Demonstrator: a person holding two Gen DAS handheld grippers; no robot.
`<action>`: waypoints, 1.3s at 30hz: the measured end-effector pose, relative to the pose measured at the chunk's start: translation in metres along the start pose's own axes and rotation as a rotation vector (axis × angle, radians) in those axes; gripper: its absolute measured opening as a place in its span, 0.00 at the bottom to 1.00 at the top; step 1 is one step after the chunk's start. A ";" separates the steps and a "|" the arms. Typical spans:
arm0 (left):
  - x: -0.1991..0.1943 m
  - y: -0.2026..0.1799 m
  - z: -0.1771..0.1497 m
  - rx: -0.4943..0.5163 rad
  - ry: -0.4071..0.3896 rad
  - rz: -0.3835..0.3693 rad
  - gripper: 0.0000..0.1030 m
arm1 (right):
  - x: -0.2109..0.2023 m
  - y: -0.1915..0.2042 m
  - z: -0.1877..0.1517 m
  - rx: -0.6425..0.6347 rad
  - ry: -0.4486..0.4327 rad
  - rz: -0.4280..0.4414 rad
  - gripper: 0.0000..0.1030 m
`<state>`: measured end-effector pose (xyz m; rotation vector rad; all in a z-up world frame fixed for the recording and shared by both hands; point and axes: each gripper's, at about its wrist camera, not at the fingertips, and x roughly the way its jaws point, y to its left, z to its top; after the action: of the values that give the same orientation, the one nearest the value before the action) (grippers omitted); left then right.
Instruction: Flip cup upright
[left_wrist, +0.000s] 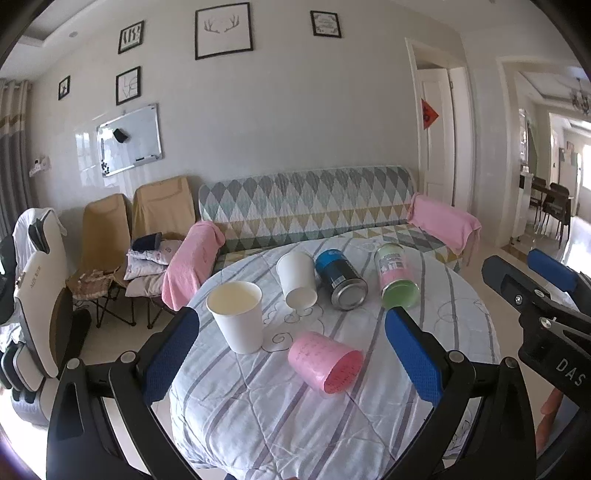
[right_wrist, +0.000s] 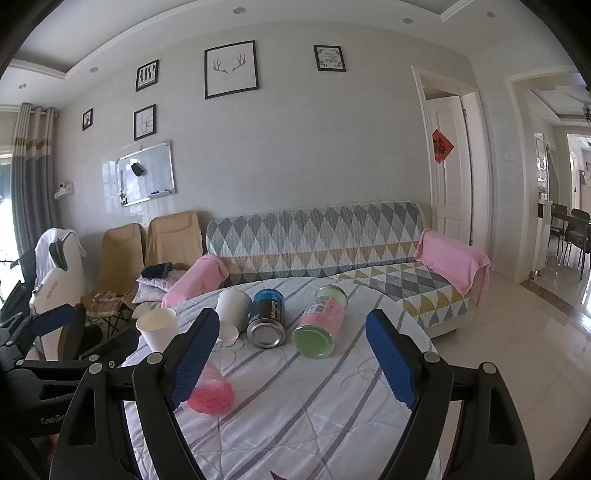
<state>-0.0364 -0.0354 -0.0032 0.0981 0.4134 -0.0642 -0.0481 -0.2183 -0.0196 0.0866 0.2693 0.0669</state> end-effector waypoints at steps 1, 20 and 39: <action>-0.001 0.000 0.000 -0.001 -0.005 0.003 0.99 | 0.000 0.000 0.000 0.001 -0.001 0.002 0.80; 0.003 0.002 0.000 -0.014 -0.017 0.016 1.00 | 0.013 0.001 0.000 -0.014 0.022 0.013 0.80; 0.005 0.002 -0.001 -0.013 -0.015 0.011 1.00 | 0.017 0.002 -0.005 -0.012 0.025 0.008 0.80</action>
<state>-0.0316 -0.0341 -0.0057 0.0873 0.3986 -0.0519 -0.0335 -0.2145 -0.0286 0.0746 0.2933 0.0780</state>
